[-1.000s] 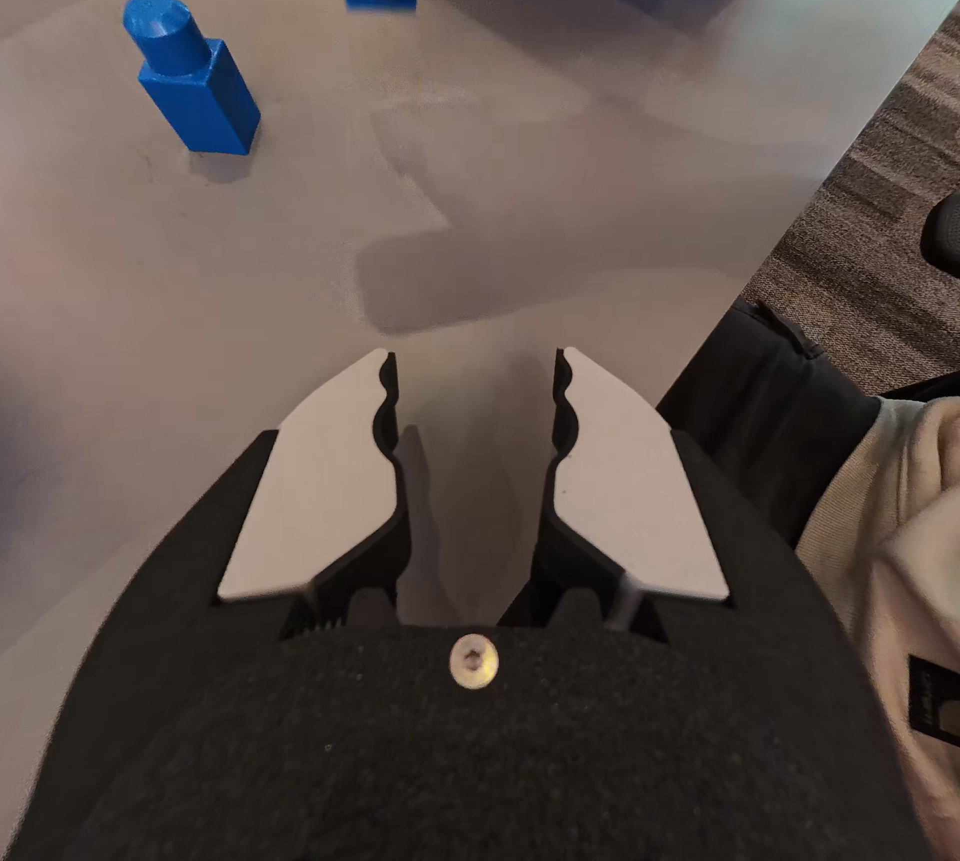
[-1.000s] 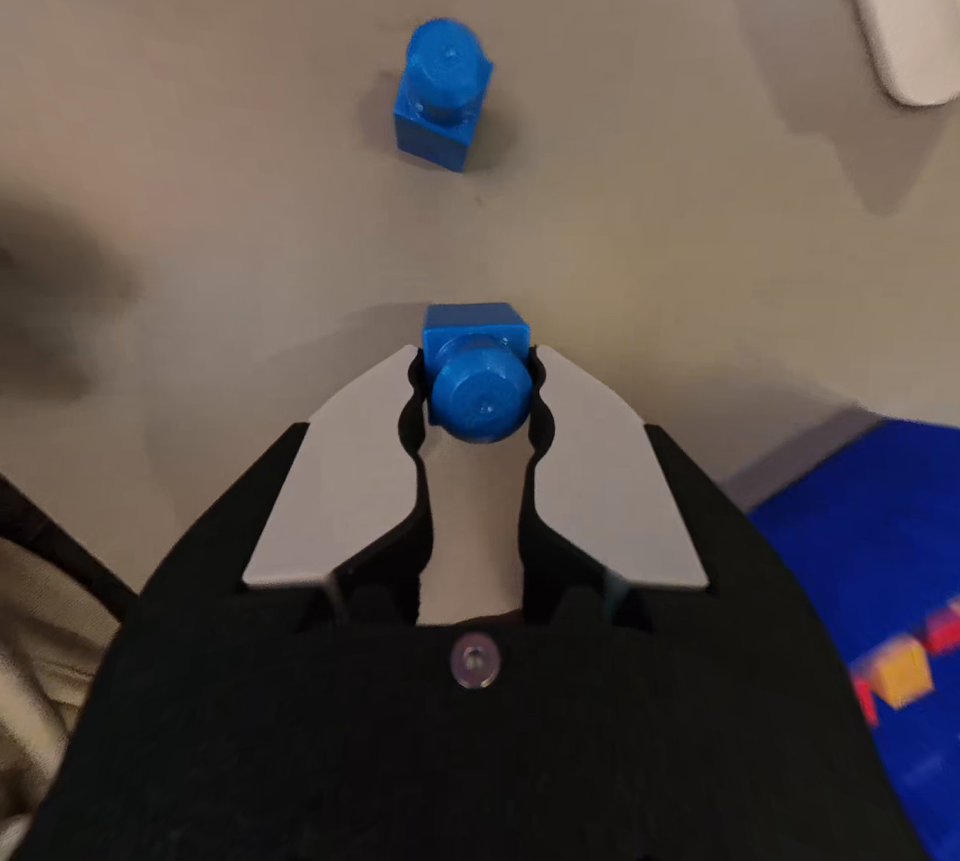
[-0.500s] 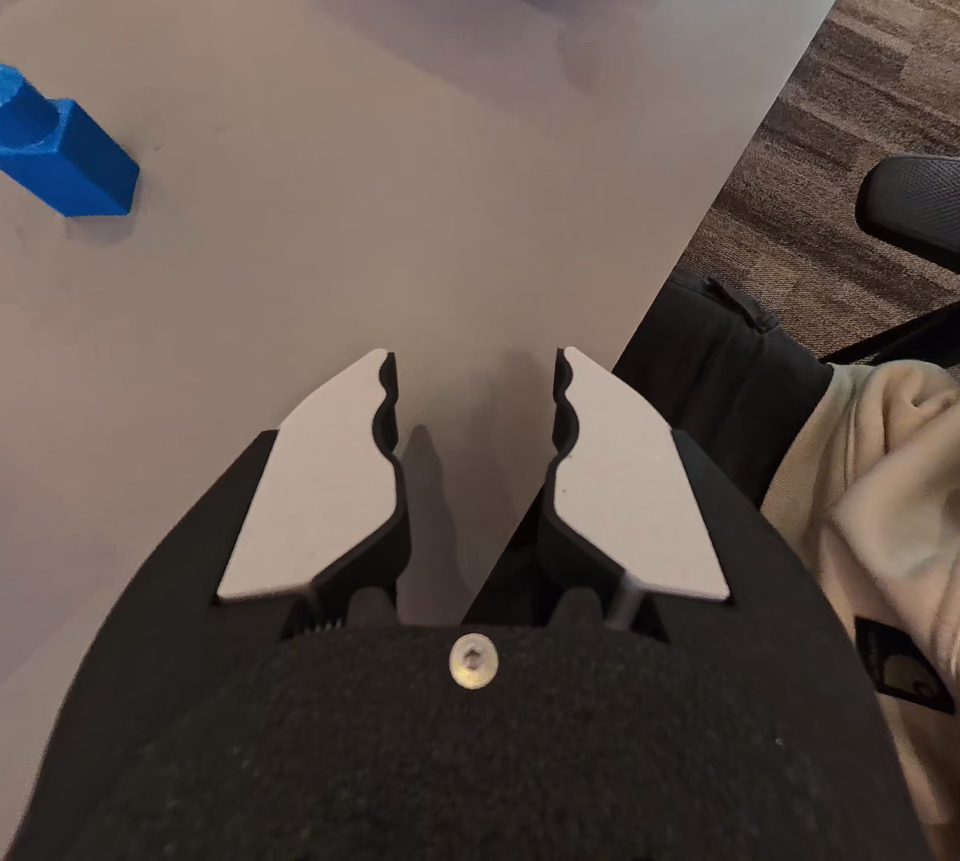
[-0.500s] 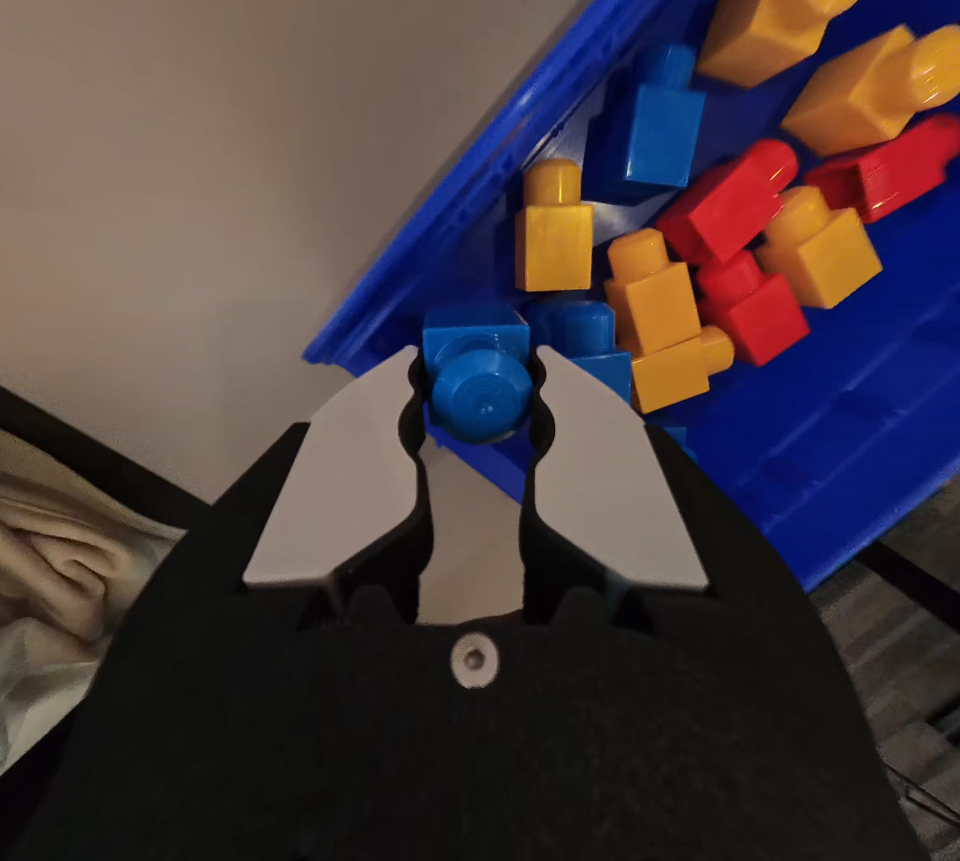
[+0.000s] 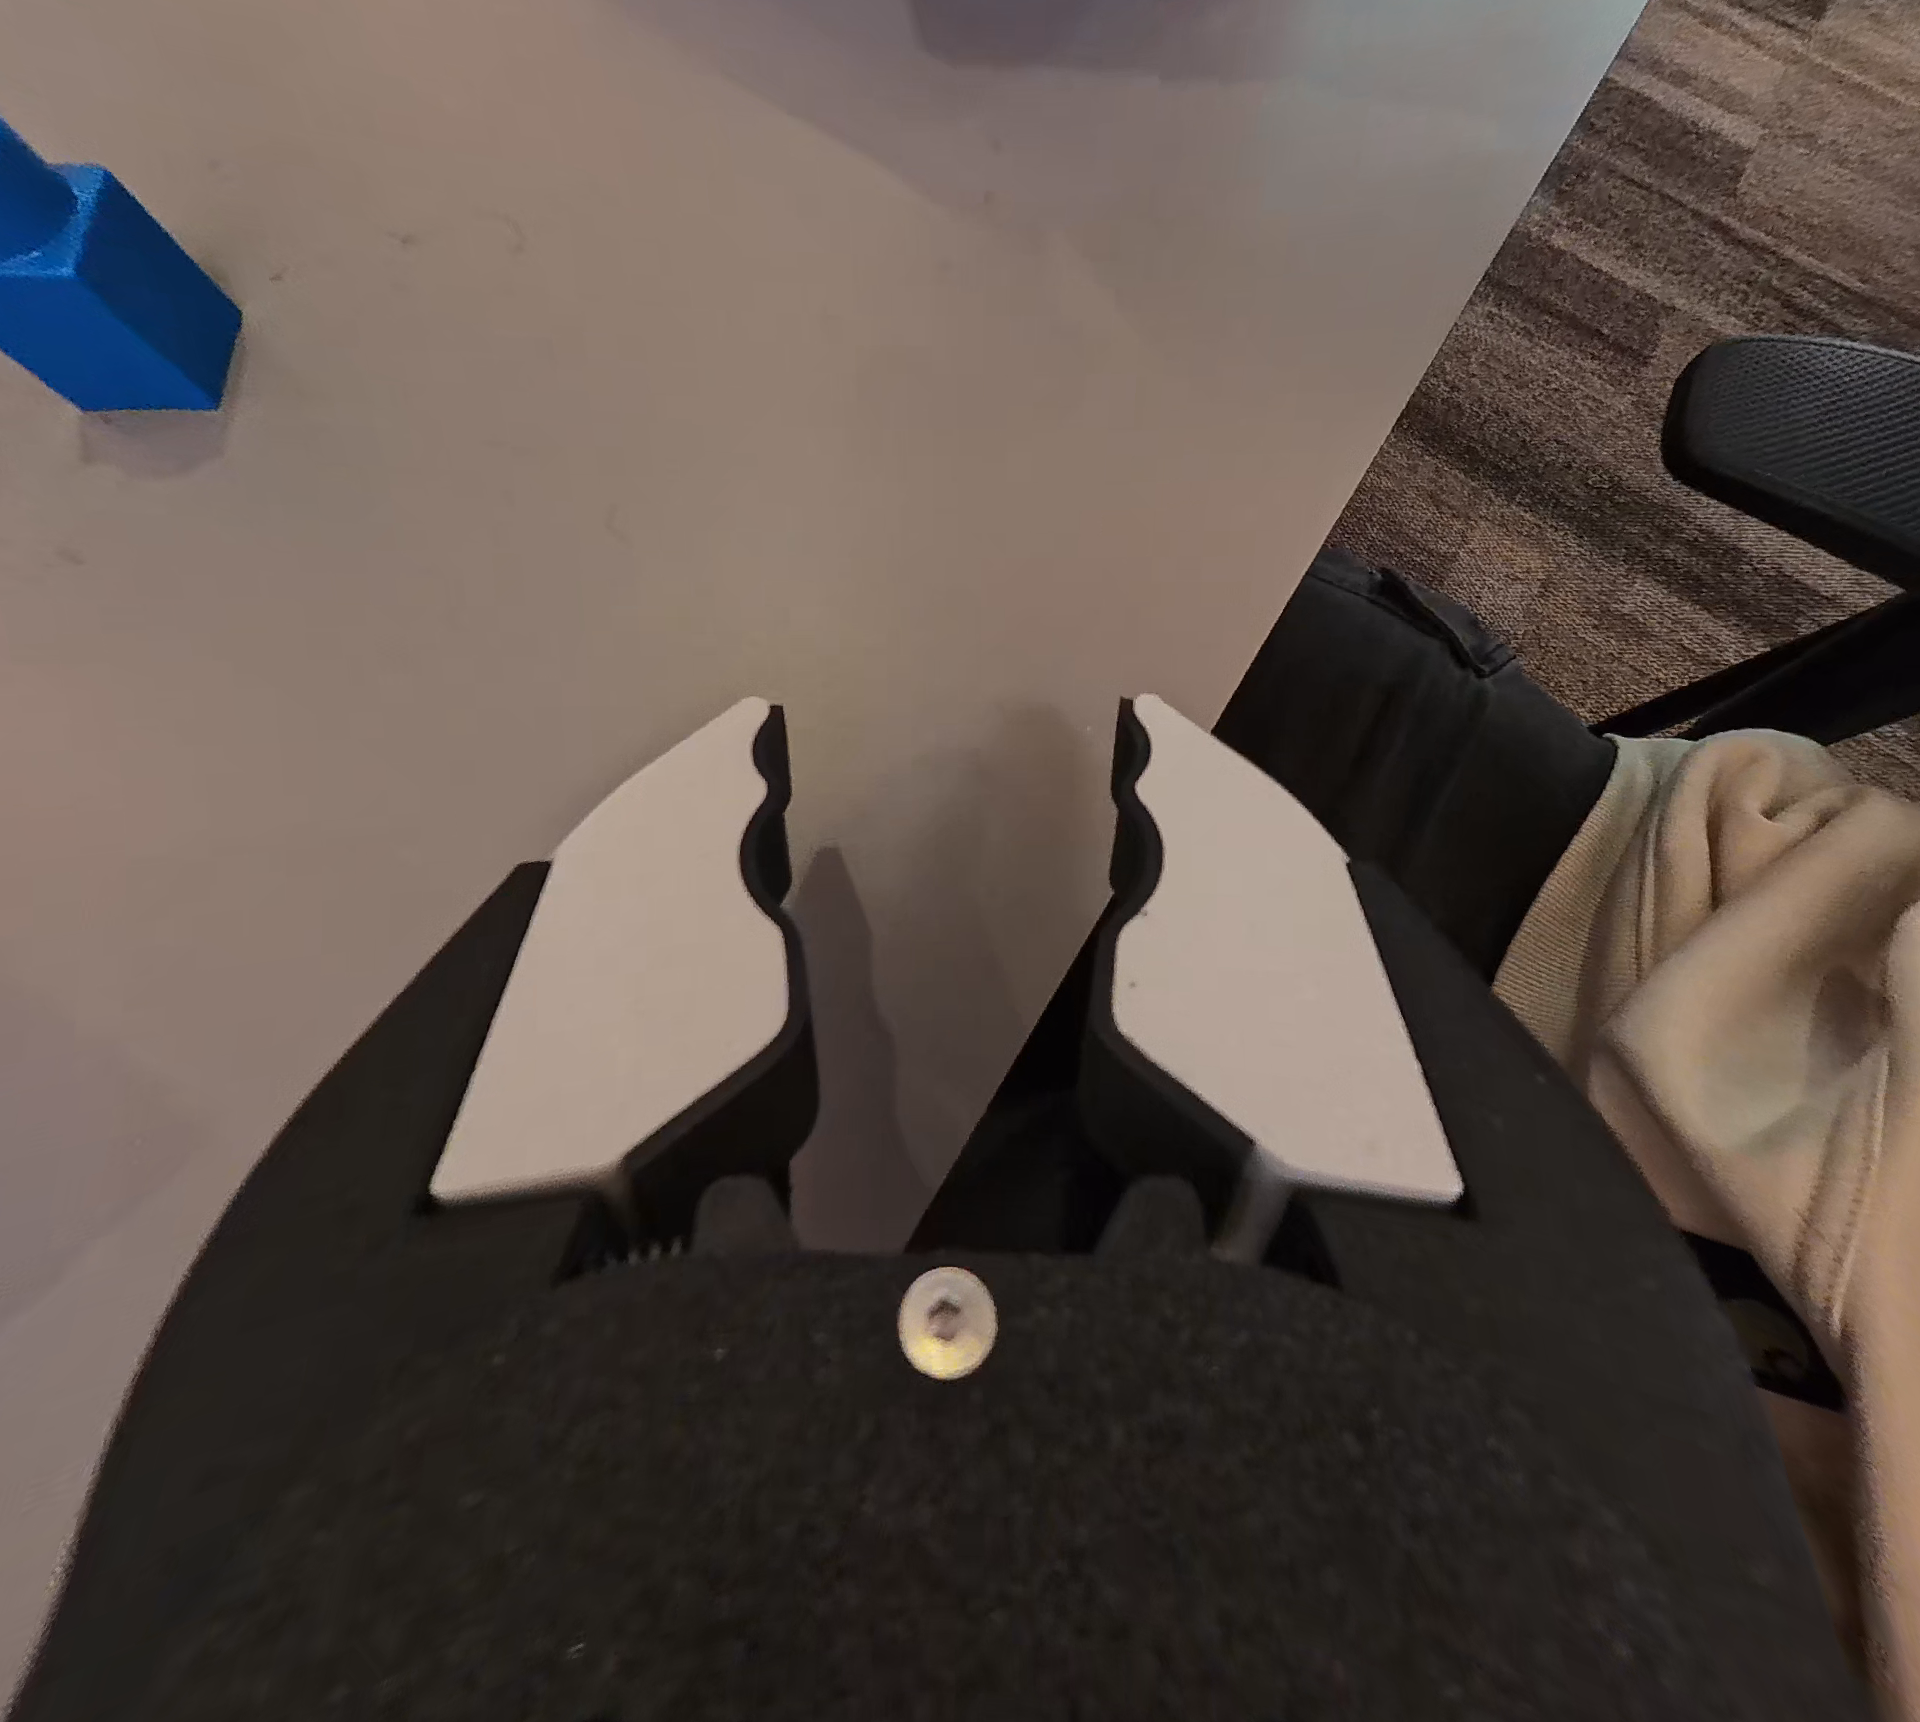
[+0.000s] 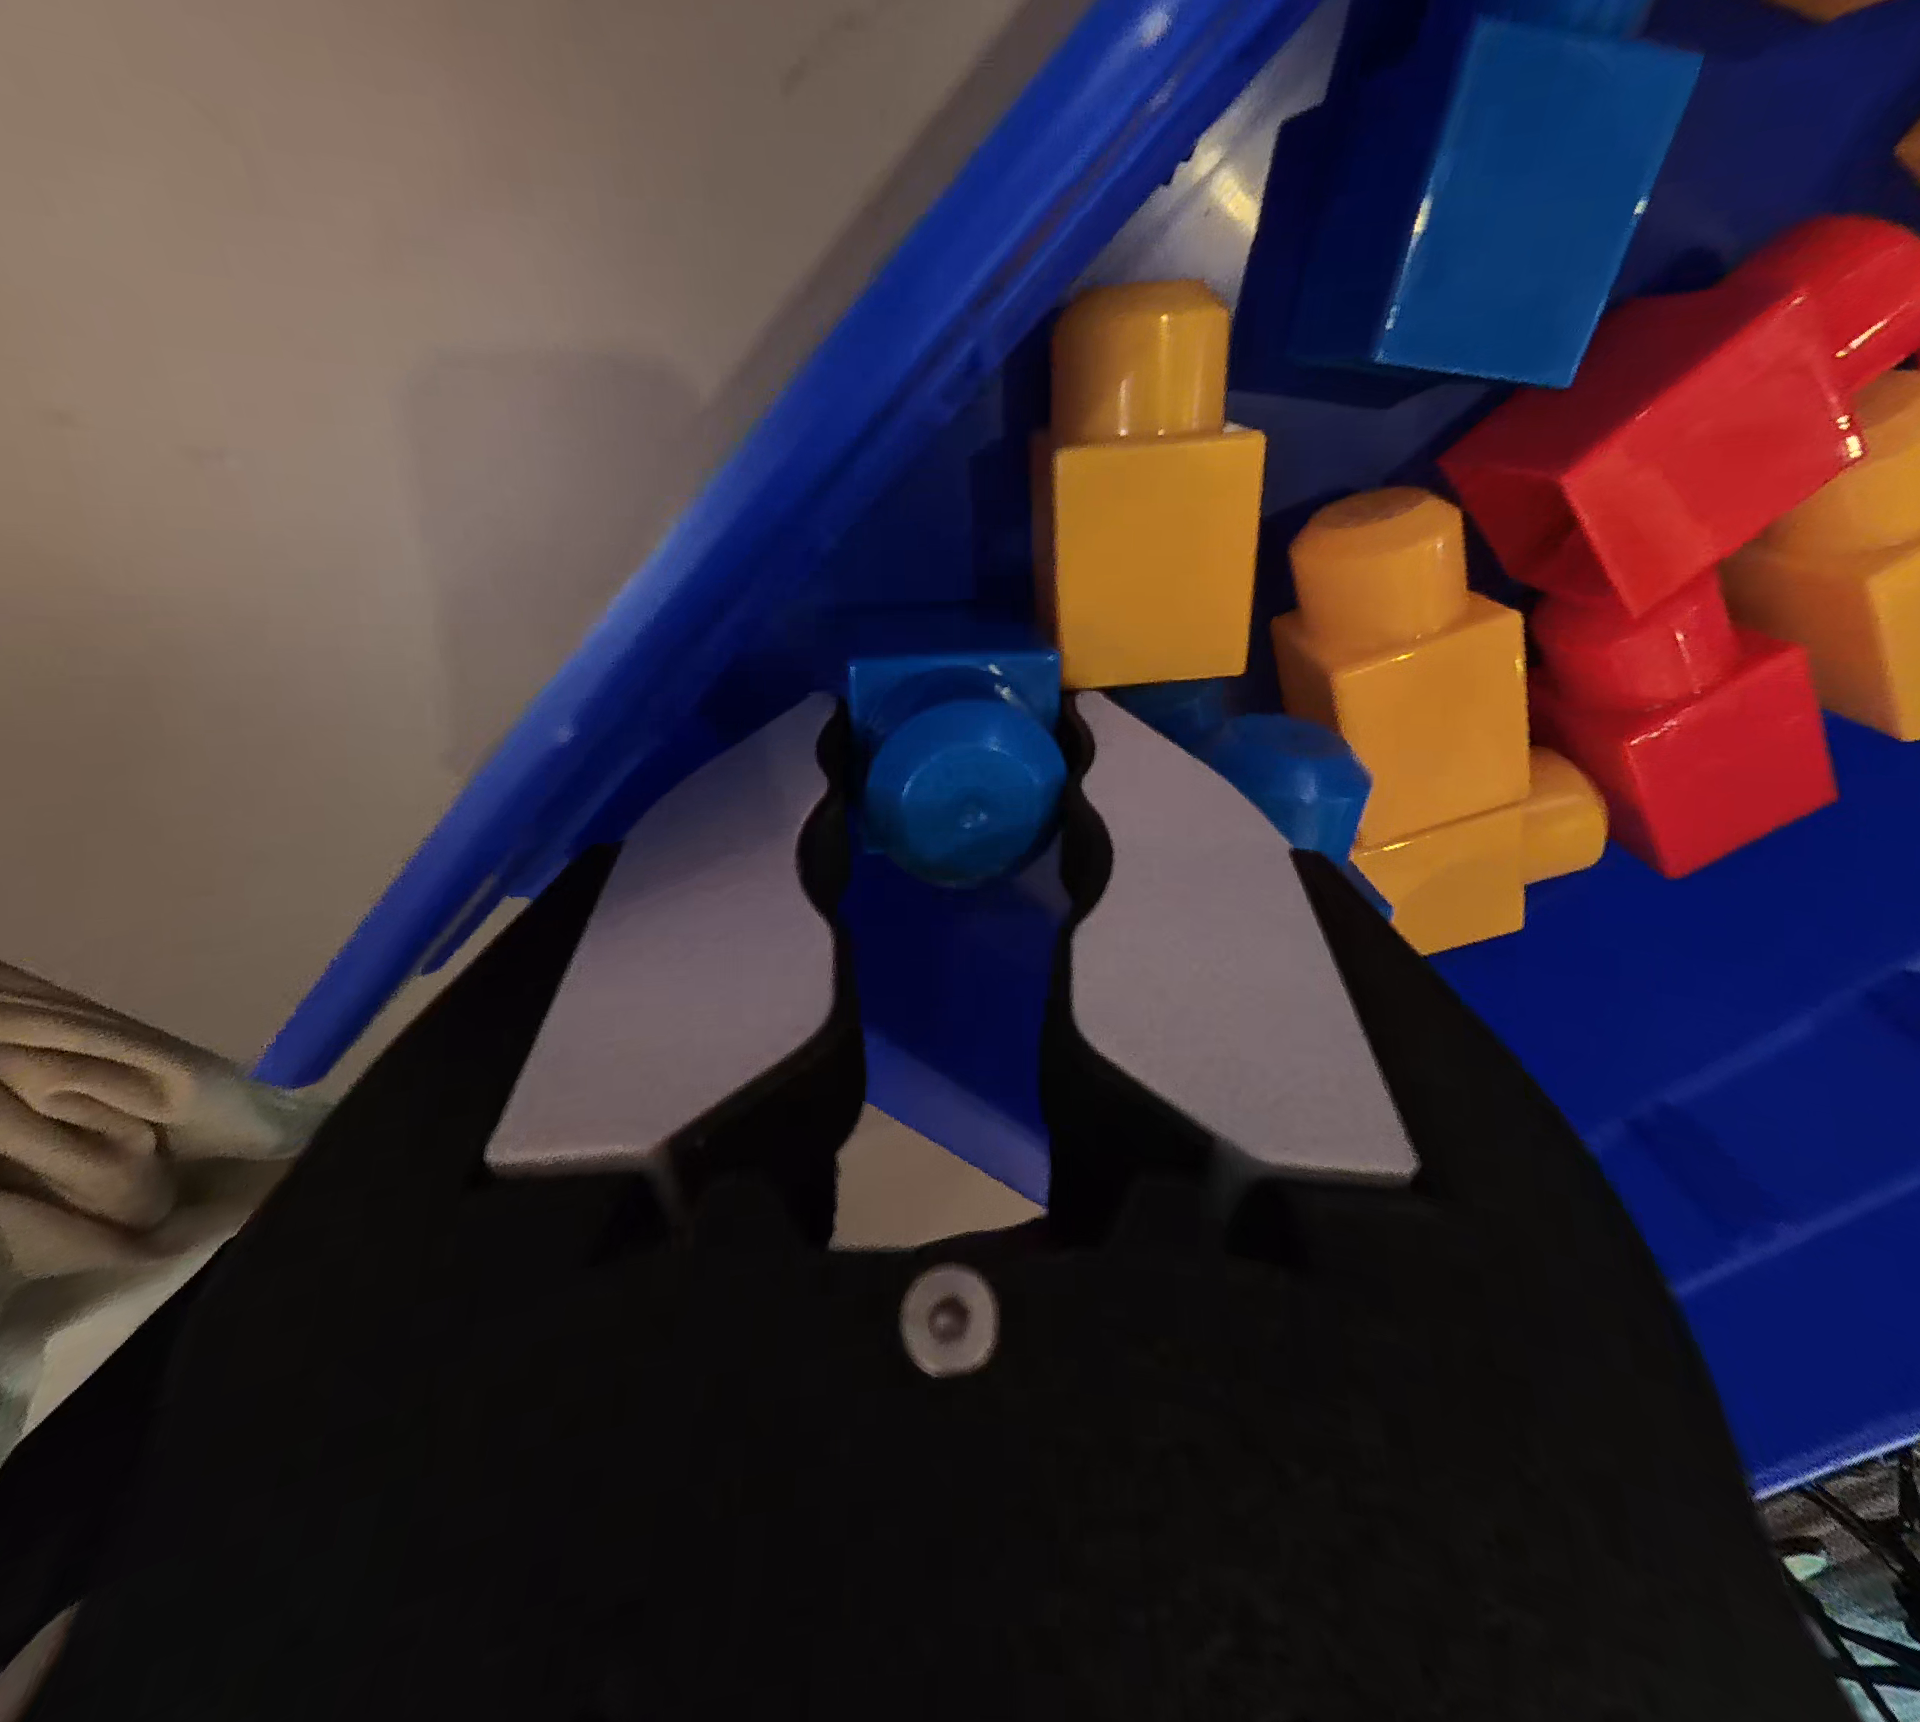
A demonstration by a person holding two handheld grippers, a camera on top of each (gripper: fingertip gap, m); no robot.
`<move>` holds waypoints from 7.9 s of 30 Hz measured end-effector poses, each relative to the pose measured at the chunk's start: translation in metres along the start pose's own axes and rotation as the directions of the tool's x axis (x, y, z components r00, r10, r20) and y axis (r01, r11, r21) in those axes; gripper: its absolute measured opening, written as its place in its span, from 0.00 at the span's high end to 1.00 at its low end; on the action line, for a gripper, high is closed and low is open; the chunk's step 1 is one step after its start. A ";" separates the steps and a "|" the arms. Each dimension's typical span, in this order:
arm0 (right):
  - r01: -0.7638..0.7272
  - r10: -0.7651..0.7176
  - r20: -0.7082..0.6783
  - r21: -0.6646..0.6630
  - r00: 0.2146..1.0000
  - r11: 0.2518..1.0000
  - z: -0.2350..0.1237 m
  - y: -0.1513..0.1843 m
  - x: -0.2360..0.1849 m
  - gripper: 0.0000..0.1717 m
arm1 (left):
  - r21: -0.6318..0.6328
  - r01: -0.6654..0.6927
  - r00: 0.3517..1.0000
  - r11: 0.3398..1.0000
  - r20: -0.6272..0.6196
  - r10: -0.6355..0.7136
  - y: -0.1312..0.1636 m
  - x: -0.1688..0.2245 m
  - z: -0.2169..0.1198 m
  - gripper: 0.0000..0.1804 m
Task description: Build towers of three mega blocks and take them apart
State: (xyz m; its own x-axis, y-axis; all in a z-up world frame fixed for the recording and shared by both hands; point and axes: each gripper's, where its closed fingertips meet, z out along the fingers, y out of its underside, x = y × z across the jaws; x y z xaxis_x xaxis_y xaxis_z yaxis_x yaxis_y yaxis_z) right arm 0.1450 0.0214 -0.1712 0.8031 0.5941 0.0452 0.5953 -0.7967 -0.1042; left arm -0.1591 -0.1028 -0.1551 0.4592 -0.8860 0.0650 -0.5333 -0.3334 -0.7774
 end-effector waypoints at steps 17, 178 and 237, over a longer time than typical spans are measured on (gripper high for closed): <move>0.269 -0.201 -0.180 0.562 0.963 0.783 -0.126 -0.157 -0.140 0.68 | 0.033 0.042 0.997 0.999 0.063 -0.044 -0.005 -0.019 -0.014 0.67; -0.453 -0.695 0.441 0.872 0.568 0.183 -0.195 -0.146 -0.253 0.79 | -0.124 -0.259 0.851 0.958 -0.497 0.166 -0.044 -0.008 0.010 0.80; -0.168 -0.609 0.469 0.858 0.640 0.485 -0.096 -0.115 -0.292 0.79 | 0.145 0.141 0.820 0.979 -0.571 -0.033 -0.101 -0.016 -0.038 0.80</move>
State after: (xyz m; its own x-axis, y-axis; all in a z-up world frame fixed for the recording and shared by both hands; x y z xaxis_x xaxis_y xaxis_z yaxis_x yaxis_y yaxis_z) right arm -0.1551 -0.0710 -0.0770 0.1392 0.9172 -0.3733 0.1317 -0.3908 -0.9110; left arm -0.1393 -0.0674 -0.0543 -0.0110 -0.8996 0.4365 -0.3546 -0.4046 -0.8430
